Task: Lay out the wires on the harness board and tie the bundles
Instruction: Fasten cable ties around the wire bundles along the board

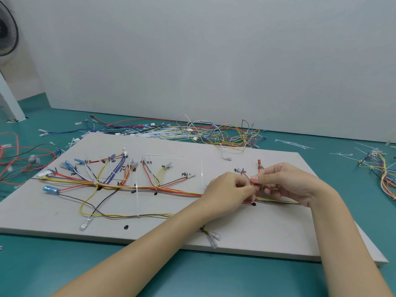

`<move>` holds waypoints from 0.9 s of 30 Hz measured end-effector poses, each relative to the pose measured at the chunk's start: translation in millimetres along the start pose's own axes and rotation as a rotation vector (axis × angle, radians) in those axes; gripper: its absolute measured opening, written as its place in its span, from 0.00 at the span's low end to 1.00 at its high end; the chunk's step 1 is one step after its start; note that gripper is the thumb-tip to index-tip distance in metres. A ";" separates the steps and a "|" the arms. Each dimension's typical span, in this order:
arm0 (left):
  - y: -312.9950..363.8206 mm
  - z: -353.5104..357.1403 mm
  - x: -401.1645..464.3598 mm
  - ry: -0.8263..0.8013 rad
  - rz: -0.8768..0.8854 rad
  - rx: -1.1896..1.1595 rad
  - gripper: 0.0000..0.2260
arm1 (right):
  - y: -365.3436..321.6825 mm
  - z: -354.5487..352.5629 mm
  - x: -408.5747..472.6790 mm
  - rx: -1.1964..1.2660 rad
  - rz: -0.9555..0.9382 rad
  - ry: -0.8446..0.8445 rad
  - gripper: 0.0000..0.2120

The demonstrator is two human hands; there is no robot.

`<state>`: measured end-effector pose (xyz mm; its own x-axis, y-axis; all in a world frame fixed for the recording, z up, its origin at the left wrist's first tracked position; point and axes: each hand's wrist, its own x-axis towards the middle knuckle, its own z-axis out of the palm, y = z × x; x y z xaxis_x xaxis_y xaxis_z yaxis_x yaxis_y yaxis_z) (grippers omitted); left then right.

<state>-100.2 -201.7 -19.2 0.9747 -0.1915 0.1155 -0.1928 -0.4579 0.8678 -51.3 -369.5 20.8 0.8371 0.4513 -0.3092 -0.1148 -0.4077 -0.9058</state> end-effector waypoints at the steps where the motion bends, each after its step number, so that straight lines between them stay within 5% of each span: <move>1: 1.0 -0.3 -0.4 0.002 0.003 0.007 0.13 | 0.1 0.1 0.0 -0.002 0.002 0.000 0.09; 23: 1.0 -0.5 -0.9 -0.012 -0.024 0.029 0.12 | 0.8 0.4 -1.6 -0.020 -0.020 -0.014 0.15; 27: -0.4 -0.4 -0.6 -0.002 -0.021 0.020 0.13 | 0.2 -0.8 -1.7 -0.023 0.003 -0.019 0.08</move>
<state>-100.6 -201.0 -19.5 0.9784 -0.1830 0.0962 -0.1742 -0.4795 0.8601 -52.3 -371.0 21.3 0.8262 0.4651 -0.3180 -0.1050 -0.4274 -0.8980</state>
